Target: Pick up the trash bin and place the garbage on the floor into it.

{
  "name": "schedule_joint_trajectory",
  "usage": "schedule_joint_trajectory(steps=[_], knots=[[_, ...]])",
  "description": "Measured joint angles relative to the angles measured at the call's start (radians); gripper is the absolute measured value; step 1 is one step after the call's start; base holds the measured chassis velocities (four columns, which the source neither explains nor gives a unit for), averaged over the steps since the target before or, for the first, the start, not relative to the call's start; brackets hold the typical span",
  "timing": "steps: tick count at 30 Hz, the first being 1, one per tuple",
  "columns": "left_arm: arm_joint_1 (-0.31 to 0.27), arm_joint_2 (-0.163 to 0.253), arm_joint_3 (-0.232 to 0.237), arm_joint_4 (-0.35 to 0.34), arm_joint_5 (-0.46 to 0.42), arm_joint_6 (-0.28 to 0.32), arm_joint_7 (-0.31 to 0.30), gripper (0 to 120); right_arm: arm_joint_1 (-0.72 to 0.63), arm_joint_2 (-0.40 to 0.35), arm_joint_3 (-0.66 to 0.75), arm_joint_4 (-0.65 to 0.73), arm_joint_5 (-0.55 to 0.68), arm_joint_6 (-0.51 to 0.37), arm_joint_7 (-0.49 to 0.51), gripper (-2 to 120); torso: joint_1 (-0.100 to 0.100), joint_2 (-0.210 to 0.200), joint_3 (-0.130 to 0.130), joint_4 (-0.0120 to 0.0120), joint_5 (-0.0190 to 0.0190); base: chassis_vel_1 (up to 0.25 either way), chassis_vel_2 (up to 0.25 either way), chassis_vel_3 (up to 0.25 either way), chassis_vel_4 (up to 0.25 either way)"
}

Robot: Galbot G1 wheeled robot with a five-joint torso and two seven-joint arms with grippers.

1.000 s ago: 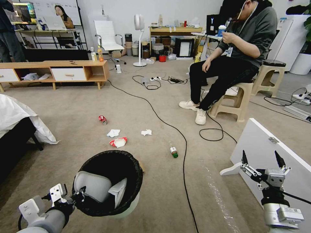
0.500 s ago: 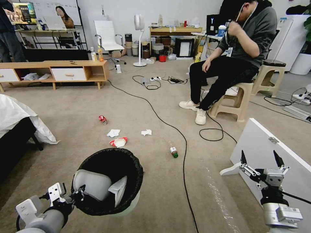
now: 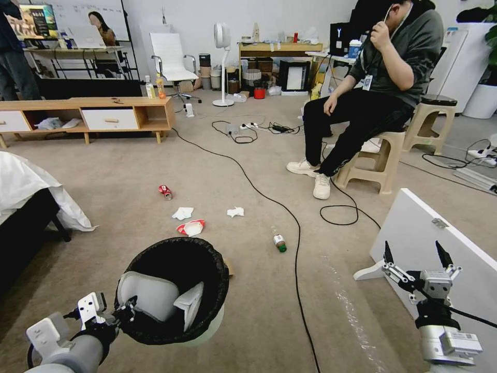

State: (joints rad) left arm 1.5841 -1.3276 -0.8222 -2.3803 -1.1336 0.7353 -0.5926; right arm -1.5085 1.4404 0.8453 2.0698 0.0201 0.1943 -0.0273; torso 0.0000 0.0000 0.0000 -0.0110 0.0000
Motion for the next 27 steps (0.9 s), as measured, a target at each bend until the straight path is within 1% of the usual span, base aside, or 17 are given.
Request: schedule_joint_trajectory(steps=[3, 5, 6, 7, 9, 11, 13, 16, 17, 18, 19, 20, 23, 25, 26, 27], knots=[[0.000, 0.000, 0.000, 0.000, 0.000, 0.000, 0.000, 5, 0.000, 0.000, 0.001, 0.000, -0.005, 0.000, -0.004, 100, 0.000, 0.000, 0.000, 0.0001, -0.0007, 0.242, 0.229, -0.238, -0.236], [0.001, 0.000, 0.000, -0.002, 0.000, 0.000, 0.000, 5, 0.000, 0.001, 0.001, 0.000, -0.007, 0.001, -0.005, 100, 0.000, 0.000, 0.000, 0.0003, 0.0006, 0.276, 0.265, -0.235, -0.272], [0.001, 0.000, 0.000, -0.002, 0.000, 0.000, 0.000, 5, 0.000, 0.001, 0.001, 0.000, -0.007, 0.001, -0.005, 100, 0.000, 0.000, 0.000, 0.0003, 0.0006, 0.276, 0.265, -0.245, -0.272], [0.001, -0.001, 0.000, -0.003, 0.000, 0.000, 0.000, 5, 0.000, 0.000, 0.002, 0.000, -0.008, 0.001, -0.005, 100, 0.000, 0.000, 0.000, 0.0004, -0.0003, 0.269, 0.267, -0.272, -0.281], [0.002, -0.001, 0.001, -0.004, 0.001, 0.000, 0.000, 5, -0.001, 0.000, 0.003, 0.001, -0.008, 0.001, -0.005, 100, 0.000, 0.000, 0.000, -0.0002, 0.0000, 0.276, 0.287, -0.282, -0.286], [0.002, -0.001, 0.001, -0.005, 0.001, 0.000, 0.000, 5, -0.001, 0.000, 0.003, 0.001, -0.008, 0.001, -0.005, 100, 0.000, 0.000, 0.000, 0.0001, 0.0000, 0.294, 0.283, -0.302, -0.295], [0.003, -0.001, 0.001, -0.005, 0.001, 0.000, 0.000, 5, -0.001, 0.000, 0.003, 0.001, -0.008, 0.001, -0.005, 100, 0.000, 0.000, 0.000, 0.0000, 0.0003, 0.320, 0.355, -0.311, -0.329], [0.003, -0.002, 0.001, -0.005, 0.001, 0.000, 0.000, 5, -0.001, 0.000, 0.001, 0.001, -0.007, 0.004, -0.003, 100, 0.000, 0.000, 0.000, -0.0002, -0.0005, 0.329, 0.344, -0.334, -0.345], [0.004, -0.003, 0.001, -0.005, 0.002, 0.000, 0.000, 5, 0.000, 0.000, -0.001, 0.001, -0.004, 0.006, -0.003, 100, 0.000, 0.000, 0.000, 0.0002, 0.0006, 0.378, 0.346, -0.350, -0.378], [0.004, -0.003, 0.001, -0.005, 0.002, 0.000, 0.000, 5, 0.000, 0.000, -0.001, 0.001, -0.004, 0.006, -0.003, 100, 0.000, 0.000, 0.000, 0.0002, 0.0006, 0.378, 0.346, -0.350, -0.378], [0.004, -0.003, 0.001, -0.005, 0.002, 0.000, 0.001, 5, 0.001, 0.000, -0.001, 0.001, -0.003, 0.008, -0.002, 100, 0.000, 0.000, 0.000, 0.0001, 0.0004, 0.364, 0.409, -0.350, -0.371], [0.004, -0.004, 0.001, -0.005, 0.003, 0.000, 0.001, 5, 0.002, -0.001, -0.003, 0.001, 0.000, 0.010, 0.002, 100, 0.000, 0.000, 0.000, 0.0001, -0.0007, 0.364, 0.349, -0.372, -0.371], [0.004, -0.004, 0.000, -0.005, 0.003, 0.000, 0.002, 5, 0.004, -0.001, -0.007, 0.001, 0.007, 0.010, 0.008, 100, 0.000, 0.000, 0.000, 0.0003, 0.0002, 0.348, 0.344, -0.357, -0.356], [0.004, -0.005, -0.002, -0.003, 0.005, 0.000, 0.002, 5, 0.005, 0.000, -0.009, 0.001, 0.009, 0.011, 0.013, 100, 0.000, 0.000, 0.000, 0.0001, -0.0011, 0.294, 0.279, -0.288, -0.255], [0.004, -0.005, -0.002, -0.003, 0.005, 0.000, 0.002, 5, 0.005, 0.000, -0.009, 0.001, 0.009, 0.011, 0.013, 100, 0.000, 0.000, 0.000, 0.0001, -0.0011, 0.262, 0.279, -0.288, -0.241], [0.004, -0.006, -0.002, -0.002, 0.007, 0.000, 0.003, 5, 0.005, 0.000, -0.009, -0.002, 0.009, 0.013, 0.013, 100, 0.000, 0.000, 0.000, 0.0000, 0.0003, 0.165, 0.166, -0.215, -0.128]])
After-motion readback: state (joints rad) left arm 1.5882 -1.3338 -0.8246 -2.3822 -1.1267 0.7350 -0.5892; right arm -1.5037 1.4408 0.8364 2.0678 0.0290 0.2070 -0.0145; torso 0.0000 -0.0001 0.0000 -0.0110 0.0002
